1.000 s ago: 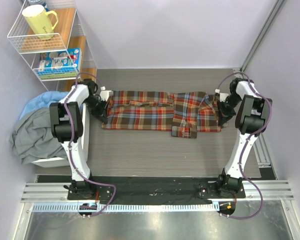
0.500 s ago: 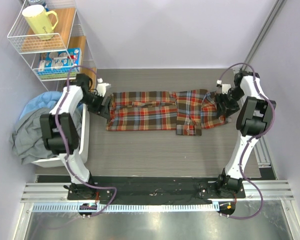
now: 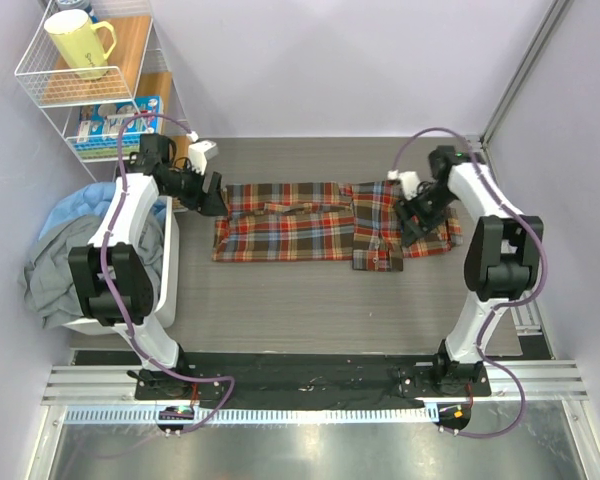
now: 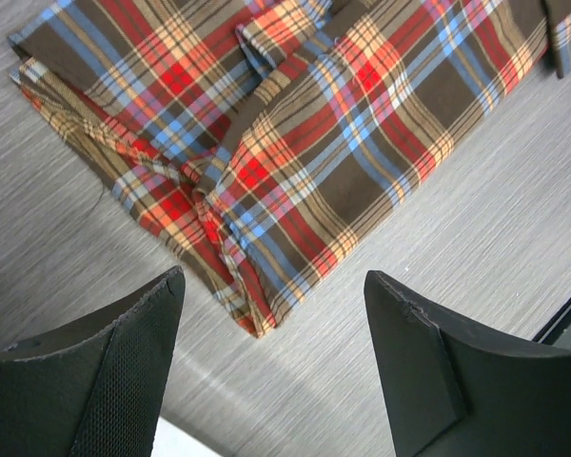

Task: Fold and stack the long sleeve shirts
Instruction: Fold the shirt

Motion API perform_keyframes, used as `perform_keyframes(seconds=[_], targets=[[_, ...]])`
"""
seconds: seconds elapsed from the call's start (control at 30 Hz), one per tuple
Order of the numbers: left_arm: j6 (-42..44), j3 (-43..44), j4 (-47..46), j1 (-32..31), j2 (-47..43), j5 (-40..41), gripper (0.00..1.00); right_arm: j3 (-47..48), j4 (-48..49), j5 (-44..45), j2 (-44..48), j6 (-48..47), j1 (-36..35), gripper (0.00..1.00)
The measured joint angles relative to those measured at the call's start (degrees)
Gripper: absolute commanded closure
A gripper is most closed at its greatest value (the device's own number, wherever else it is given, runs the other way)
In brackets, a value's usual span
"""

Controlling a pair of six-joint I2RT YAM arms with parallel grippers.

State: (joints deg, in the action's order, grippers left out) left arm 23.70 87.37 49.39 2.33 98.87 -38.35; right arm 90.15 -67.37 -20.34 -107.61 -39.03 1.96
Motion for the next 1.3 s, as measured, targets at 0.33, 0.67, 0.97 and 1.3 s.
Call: perform_keyframes(seconds=[0.33,0.67,0.97,1.3], targets=[[-1.8,-0.7,-2.4,0.0,-0.1,-0.5,0.25,-13.0,9.9,4.2,1.2,-1.9,-18.1,0.37],[-2.3,-1.4,-2.5,0.0,-1.1,-0.3,0.25,-19.1,19.9,12.3,1.1,-1.3,-21.7,0.51],[-2.3,-1.5,-3.0,0.0,-1.2,0.8,0.25,-23.8,25.9,21.1,3.4,0.2,-25.2,0.99],[-2.3,-1.5,-2.9,0.0,-1.2,1.1,0.25,-11.3,13.0,14.4,2.5,2.4,-23.7,0.99]])
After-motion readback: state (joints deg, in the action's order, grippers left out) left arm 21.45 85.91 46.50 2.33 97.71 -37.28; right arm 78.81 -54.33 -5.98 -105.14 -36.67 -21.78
